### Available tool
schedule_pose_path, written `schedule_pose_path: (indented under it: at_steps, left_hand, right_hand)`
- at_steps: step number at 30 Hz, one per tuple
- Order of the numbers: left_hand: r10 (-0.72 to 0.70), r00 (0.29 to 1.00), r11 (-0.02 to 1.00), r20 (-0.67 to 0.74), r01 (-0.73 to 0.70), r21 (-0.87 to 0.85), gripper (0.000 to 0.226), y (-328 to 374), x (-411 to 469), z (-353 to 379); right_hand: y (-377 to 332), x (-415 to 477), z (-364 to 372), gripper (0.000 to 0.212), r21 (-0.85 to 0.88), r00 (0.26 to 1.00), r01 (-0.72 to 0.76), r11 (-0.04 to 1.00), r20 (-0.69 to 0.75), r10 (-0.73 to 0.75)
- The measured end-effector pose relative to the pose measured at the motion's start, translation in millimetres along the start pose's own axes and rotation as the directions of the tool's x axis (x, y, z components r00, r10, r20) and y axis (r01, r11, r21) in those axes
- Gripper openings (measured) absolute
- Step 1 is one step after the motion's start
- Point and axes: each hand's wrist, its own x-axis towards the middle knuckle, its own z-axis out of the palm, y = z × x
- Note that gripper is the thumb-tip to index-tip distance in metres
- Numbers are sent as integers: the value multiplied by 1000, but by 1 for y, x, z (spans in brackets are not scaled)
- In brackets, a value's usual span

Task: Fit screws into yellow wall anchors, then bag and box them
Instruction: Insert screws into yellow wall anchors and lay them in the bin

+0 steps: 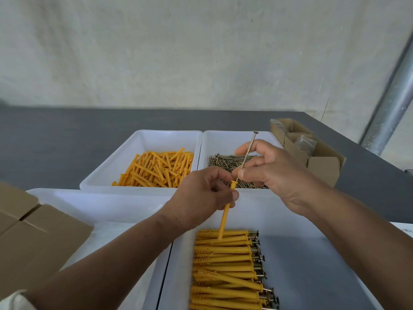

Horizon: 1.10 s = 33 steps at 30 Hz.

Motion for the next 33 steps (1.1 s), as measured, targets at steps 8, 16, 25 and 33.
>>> schedule_pose_path:
  at_steps: [8, 16, 25, 33]
  left_hand:
    - [0, 1000, 1000, -14, 0, -9, 30, 1, 0, -1]
    - [8, 999, 1000, -32, -8, -2, 34, 2, -1, -1]
    - [-2, 999, 1000, -53, 1, -20, 42, 3, -1, -1]
    - [6, 998, 999, -65, -3, 33, 45, 3, -1, 0]
  right_hand:
    - [0, 0, 7, 14, 5, 998, -62, 998, -30, 62]
    - [-2, -4, 5, 19, -13, 993, -97, 995, 73, 98]
    - [-2, -5, 8, 24, -20, 974, -148, 989, 169, 150]
    - [0, -4, 7, 23, 4, 962, -169, 986, 216, 164]
